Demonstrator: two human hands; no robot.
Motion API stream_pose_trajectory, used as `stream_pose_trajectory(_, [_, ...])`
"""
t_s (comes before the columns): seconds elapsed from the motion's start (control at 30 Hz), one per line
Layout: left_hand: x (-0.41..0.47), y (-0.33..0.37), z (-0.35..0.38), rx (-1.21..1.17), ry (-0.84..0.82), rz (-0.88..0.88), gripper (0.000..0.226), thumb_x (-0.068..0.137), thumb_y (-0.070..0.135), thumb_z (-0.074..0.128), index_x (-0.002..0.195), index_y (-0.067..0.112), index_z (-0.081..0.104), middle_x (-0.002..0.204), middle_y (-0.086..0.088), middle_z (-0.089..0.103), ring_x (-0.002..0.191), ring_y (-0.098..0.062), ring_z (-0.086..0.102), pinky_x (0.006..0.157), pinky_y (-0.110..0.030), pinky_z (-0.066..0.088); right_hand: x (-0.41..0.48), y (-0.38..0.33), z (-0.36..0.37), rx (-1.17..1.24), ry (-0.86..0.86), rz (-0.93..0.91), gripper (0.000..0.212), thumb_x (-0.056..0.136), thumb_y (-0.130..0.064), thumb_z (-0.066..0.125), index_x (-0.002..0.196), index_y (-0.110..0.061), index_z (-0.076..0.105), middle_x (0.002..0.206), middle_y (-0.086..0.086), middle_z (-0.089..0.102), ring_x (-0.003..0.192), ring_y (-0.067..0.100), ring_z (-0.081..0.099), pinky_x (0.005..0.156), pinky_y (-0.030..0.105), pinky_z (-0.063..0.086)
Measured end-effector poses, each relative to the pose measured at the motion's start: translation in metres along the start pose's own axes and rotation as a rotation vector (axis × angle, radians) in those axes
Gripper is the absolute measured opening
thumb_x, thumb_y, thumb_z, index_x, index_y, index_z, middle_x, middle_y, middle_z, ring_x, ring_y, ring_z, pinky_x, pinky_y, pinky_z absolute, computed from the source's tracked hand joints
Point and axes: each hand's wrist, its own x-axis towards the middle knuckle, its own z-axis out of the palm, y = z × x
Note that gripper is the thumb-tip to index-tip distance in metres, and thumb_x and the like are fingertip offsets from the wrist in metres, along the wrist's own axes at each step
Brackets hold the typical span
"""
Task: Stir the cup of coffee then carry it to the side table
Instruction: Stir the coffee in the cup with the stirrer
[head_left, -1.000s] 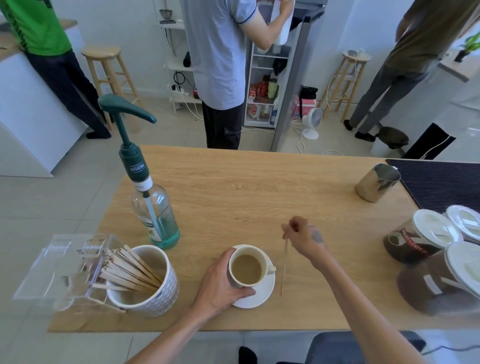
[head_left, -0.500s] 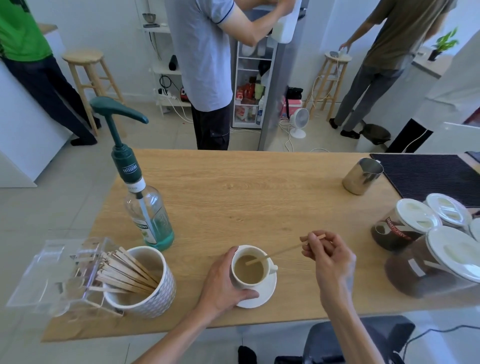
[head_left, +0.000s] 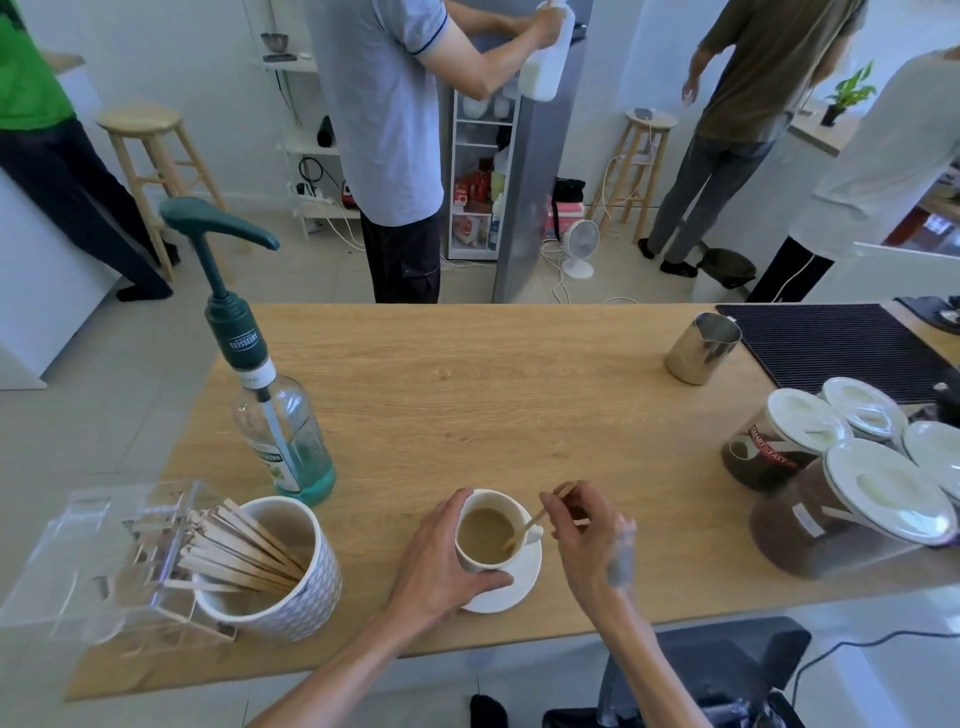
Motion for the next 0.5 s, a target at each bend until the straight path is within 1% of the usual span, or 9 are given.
stream_pose_trajectory(0.03, [0.0, -0.001, 0.0, 0.005, -0.005, 0.001, 0.117, 0.053, 0.074, 0.088, 0.151, 0.035, 0.039, 0.148, 0.013, 0.054, 0.135, -0.013, 0.053, 0.109, -0.044, 0.049, -0.001, 0.001, 0.0, -0.009, -0.012, 0.003, 0.013, 0.085, -0.019, 0.077, 0.078, -0.014, 0.068, 0.069, -0.007, 0.073, 0.058, 0.007, 0.068, 0.056, 0.01, 0.05])
stream_pose_trajectory(0.1, [0.0, -0.001, 0.0, 0.022, -0.006, 0.008, 0.114, 0.054, 0.075, 0.087, 0.15, 0.037, 0.039, 0.147, 0.013, 0.055, 0.134, -0.013, 0.053, 0.108, -0.043, 0.05, -0.002, 0.006, -0.001, -0.012, -0.025, 0.01, 0.015, 0.087, -0.02, 0.076, 0.076, -0.015, 0.067, 0.065, -0.008, 0.07, 0.055, 0.007, 0.066, 0.049, 0.027, 0.057])
stream_pose_trajectory(0.13, [0.001, -0.002, 0.0, 0.037, -0.003, 0.016, 0.113, 0.054, 0.075, 0.087, 0.149, 0.037, 0.038, 0.146, 0.014, 0.055, 0.134, -0.012, 0.053, 0.107, -0.043, 0.05, -0.002, 0.007, -0.003, -0.016, -0.027, 0.003, 0.015, 0.087, -0.02, 0.075, 0.076, -0.015, 0.066, 0.063, -0.008, 0.069, 0.052, 0.008, 0.066, 0.046, 0.034, 0.058])
stream_pose_trajectory(0.2, [0.001, -0.001, -0.002, 0.062, 0.006, 0.034, 0.108, 0.056, 0.074, 0.085, 0.147, 0.039, 0.038, 0.141, 0.016, 0.056, 0.129, -0.012, 0.054, 0.105, -0.04, 0.05, -0.001, 0.008, -0.005, -0.037, -0.003, -0.029, 0.015, 0.087, -0.019, 0.075, 0.076, -0.013, 0.066, 0.06, -0.005, 0.068, 0.047, 0.013, 0.066, 0.041, 0.041, 0.056])
stream_pose_trajectory(0.27, [0.002, -0.001, -0.002, 0.071, 0.01, 0.047, 0.104, 0.057, 0.072, 0.084, 0.145, 0.039, 0.038, 0.138, 0.016, 0.056, 0.126, -0.012, 0.054, 0.104, -0.037, 0.049, 0.002, 0.005, -0.005, -0.032, 0.031, -0.039, 0.012, 0.087, -0.014, 0.074, 0.079, -0.01, 0.067, 0.059, -0.001, 0.068, 0.045, 0.018, 0.066, 0.039, 0.041, 0.055])
stream_pose_trajectory(0.37, [0.0, 0.0, -0.001, 0.076, 0.012, 0.042, 0.108, 0.057, 0.071, 0.079, 0.149, 0.035, 0.037, 0.141, 0.012, 0.055, 0.128, -0.013, 0.052, 0.105, -0.029, 0.043, 0.001, 0.001, 0.0, 0.012, 0.066, -0.006, 0.009, 0.088, -0.014, 0.073, 0.082, -0.01, 0.067, 0.064, 0.0, 0.071, 0.049, 0.018, 0.068, 0.045, 0.04, 0.057])
stream_pose_trajectory(0.43, [0.0, 0.0, -0.001, 0.076, 0.01, 0.04, 0.111, 0.057, 0.072, 0.077, 0.153, 0.031, 0.036, 0.145, 0.011, 0.054, 0.132, -0.014, 0.05, 0.105, -0.025, 0.039, -0.004, -0.001, 0.004, 0.048, 0.057, -0.006, 0.005, 0.089, -0.013, 0.071, 0.085, -0.013, 0.068, 0.067, -0.004, 0.073, 0.052, 0.011, 0.069, 0.048, 0.035, 0.058])
stream_pose_trajectory(0.5, [0.0, -0.001, -0.001, 0.075, 0.009, 0.04, 0.112, 0.058, 0.07, 0.078, 0.154, 0.03, 0.036, 0.147, 0.01, 0.053, 0.133, -0.014, 0.05, 0.106, -0.025, 0.038, -0.01, -0.001, 0.007, 0.07, 0.038, -0.018, 0.005, 0.091, -0.01, 0.068, 0.088, -0.013, 0.069, 0.068, -0.009, 0.072, 0.053, 0.005, 0.069, 0.048, 0.025, 0.056])
